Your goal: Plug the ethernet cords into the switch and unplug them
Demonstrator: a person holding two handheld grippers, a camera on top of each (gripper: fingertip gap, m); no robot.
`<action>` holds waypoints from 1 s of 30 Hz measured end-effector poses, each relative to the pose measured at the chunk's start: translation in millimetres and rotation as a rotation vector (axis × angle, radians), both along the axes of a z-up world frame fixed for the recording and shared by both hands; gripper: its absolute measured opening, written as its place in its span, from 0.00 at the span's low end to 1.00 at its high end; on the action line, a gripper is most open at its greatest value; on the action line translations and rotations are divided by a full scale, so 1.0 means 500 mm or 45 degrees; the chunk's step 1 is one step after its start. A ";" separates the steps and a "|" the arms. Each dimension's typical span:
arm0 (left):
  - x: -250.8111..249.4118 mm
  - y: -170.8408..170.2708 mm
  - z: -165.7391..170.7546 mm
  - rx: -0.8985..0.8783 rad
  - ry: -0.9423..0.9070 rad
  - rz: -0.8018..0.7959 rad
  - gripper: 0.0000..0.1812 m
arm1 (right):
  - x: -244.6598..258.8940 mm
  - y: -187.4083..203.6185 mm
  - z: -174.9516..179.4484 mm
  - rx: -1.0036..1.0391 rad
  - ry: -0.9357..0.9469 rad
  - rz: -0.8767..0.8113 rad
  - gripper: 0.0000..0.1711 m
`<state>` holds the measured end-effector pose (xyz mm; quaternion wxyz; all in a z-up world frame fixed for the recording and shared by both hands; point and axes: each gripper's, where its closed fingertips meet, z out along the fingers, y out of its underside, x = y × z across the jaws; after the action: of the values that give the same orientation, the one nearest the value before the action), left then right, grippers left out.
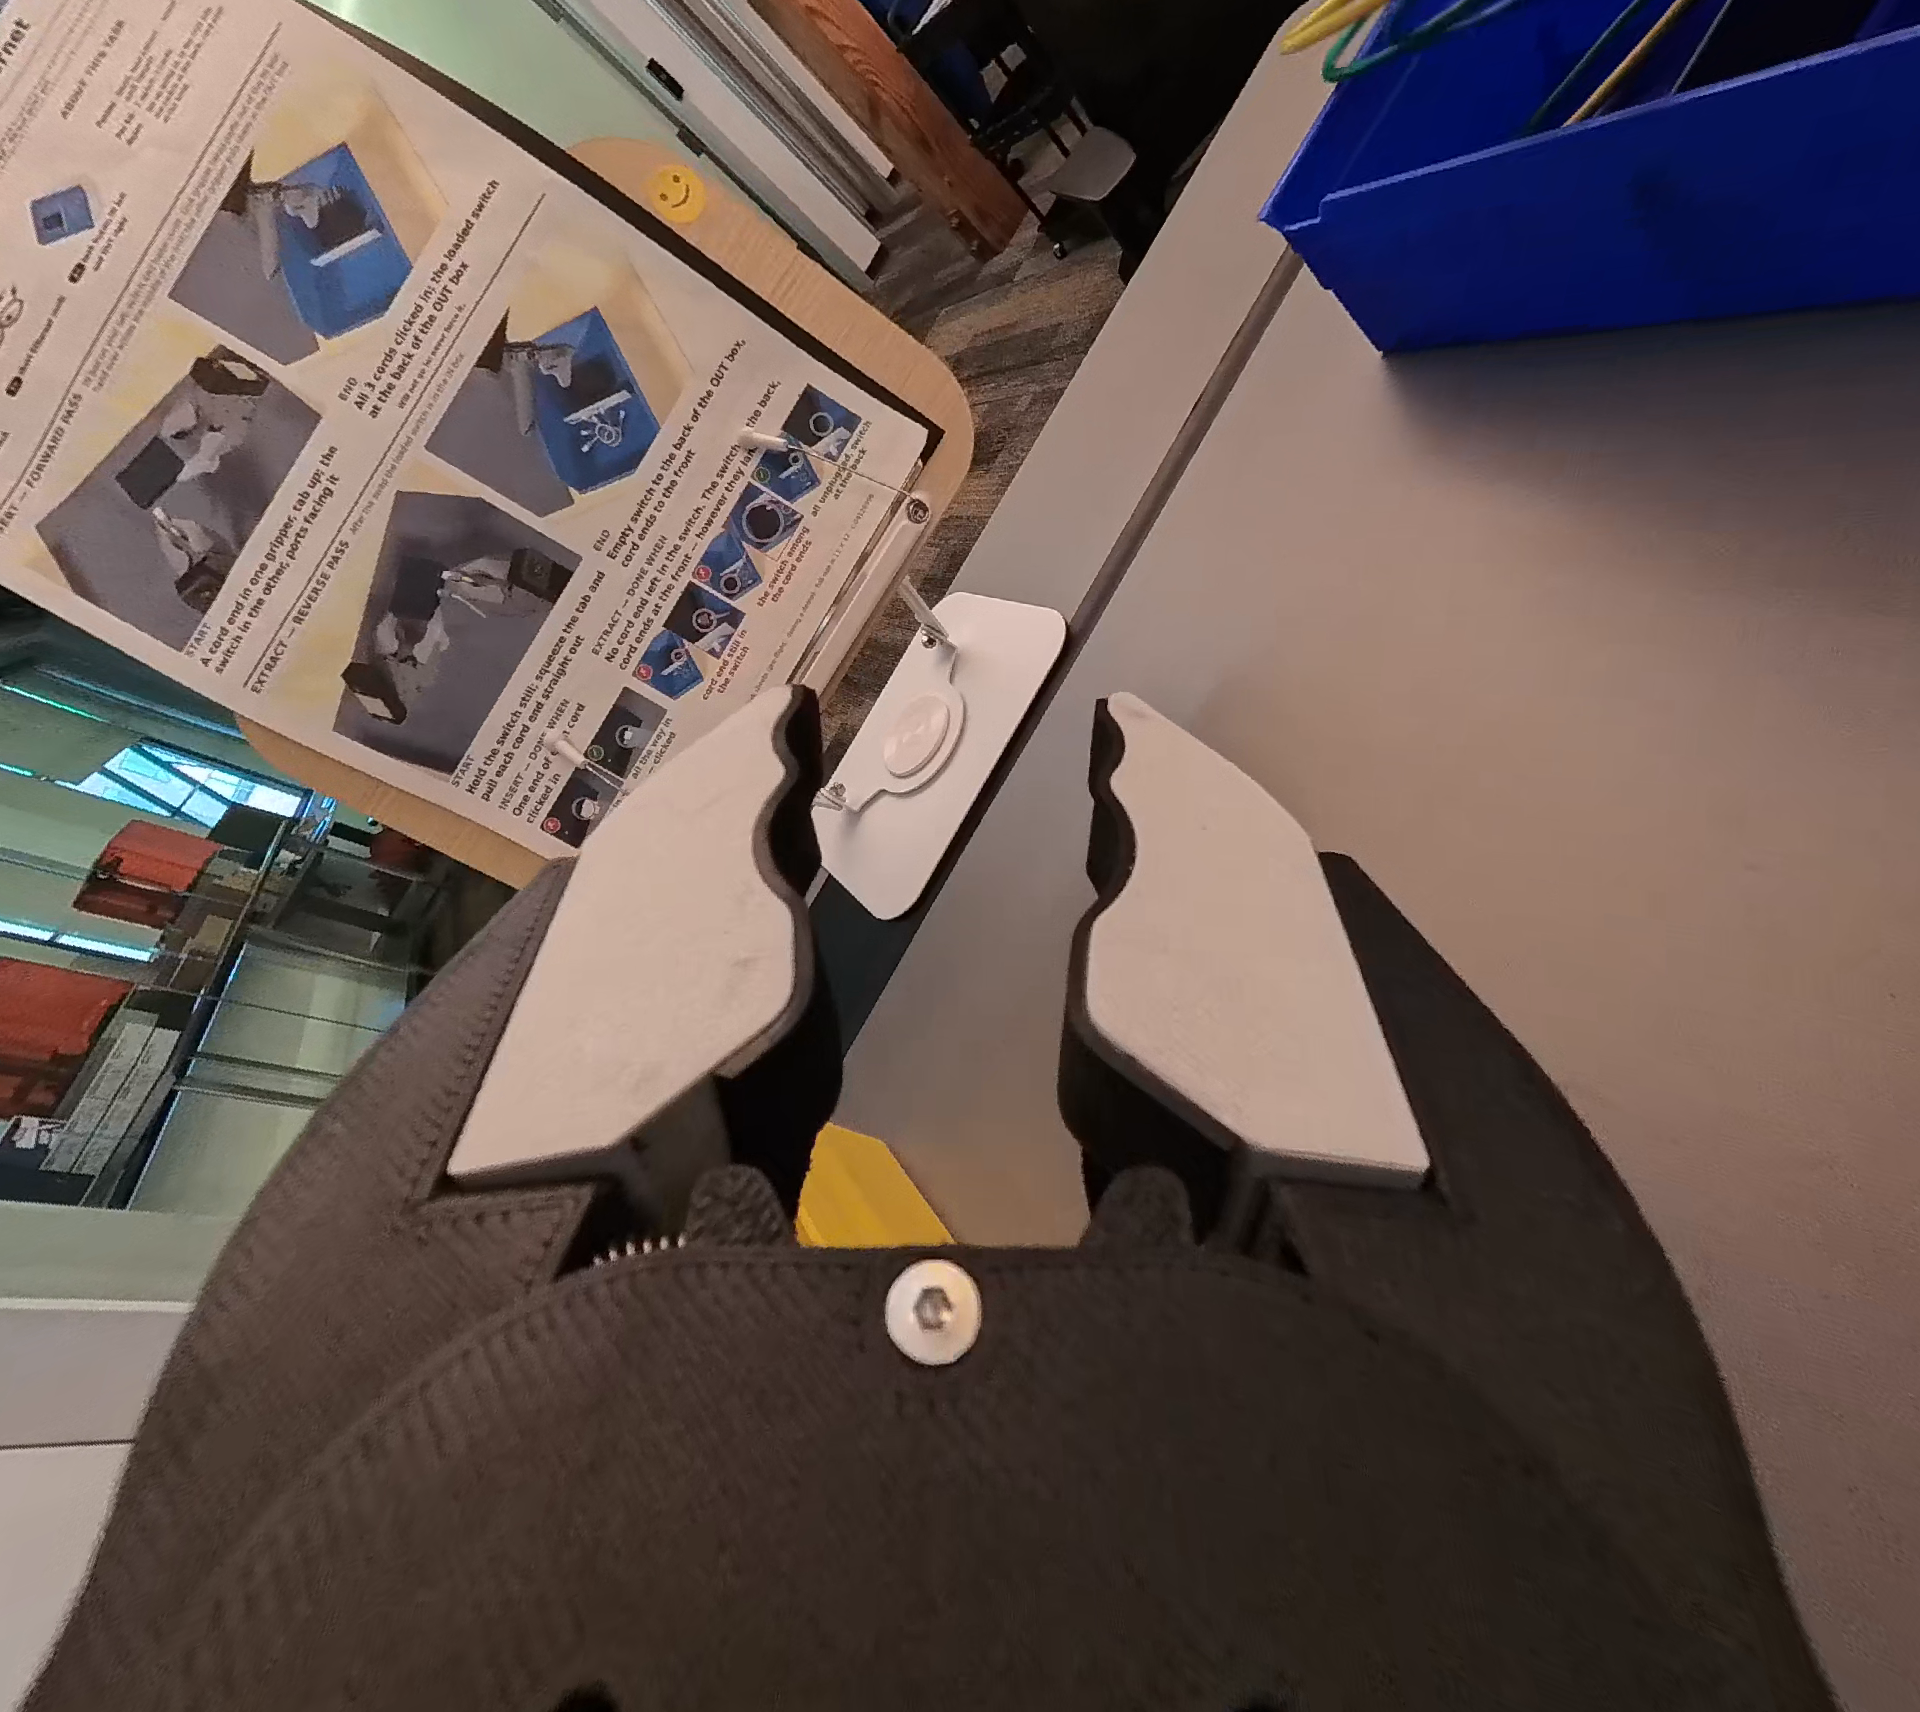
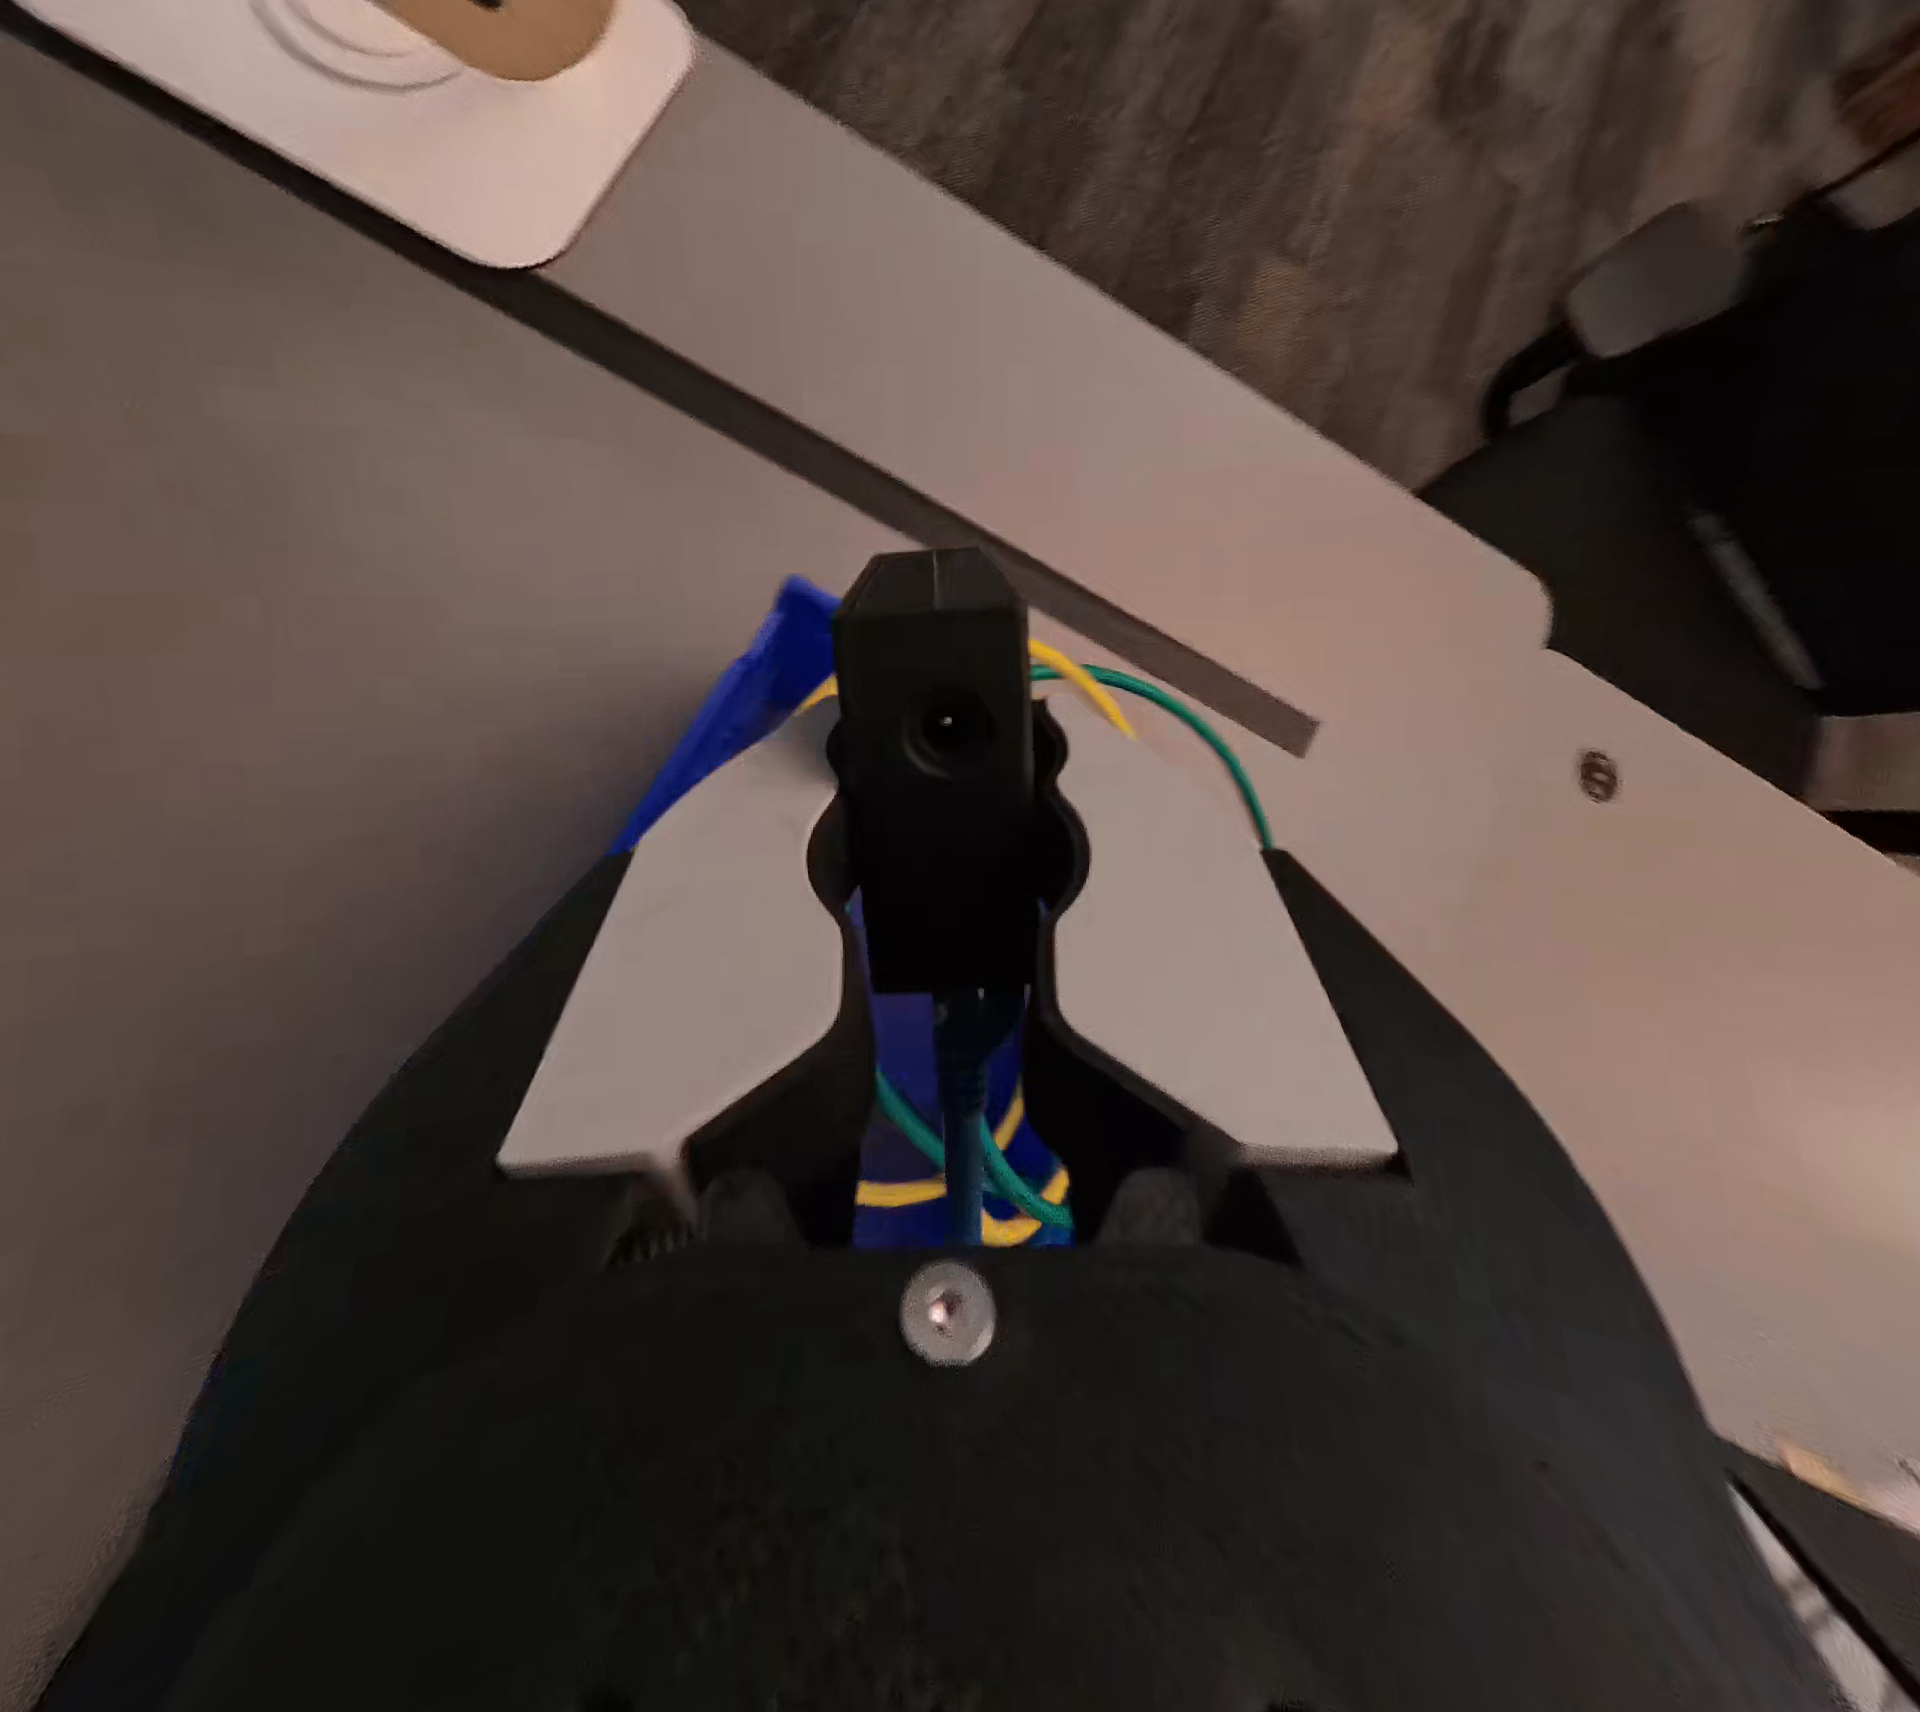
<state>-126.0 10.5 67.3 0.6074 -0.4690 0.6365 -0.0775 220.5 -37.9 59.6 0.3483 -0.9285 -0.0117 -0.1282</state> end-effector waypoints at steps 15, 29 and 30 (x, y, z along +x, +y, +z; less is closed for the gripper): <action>0.005 -0.010 -0.009 -0.008 0.030 -0.024 0.27 | -0.036 -0.013 -0.231 -0.462 0.169 0.191 0.19; -0.003 -0.011 -0.004 -0.033 0.030 -0.033 0.27 | -0.041 -0.015 -0.309 -0.694 0.153 0.228 0.29; -0.009 -0.011 -0.002 -0.046 0.033 -0.033 0.27 | -0.043 -0.020 -0.296 -0.673 0.169 0.211 0.29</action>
<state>-130.3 5.0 66.5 0.5896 -0.4726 0.6487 -0.0906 198.9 -47.9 -88.7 0.1035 -0.9893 -0.0977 -0.0309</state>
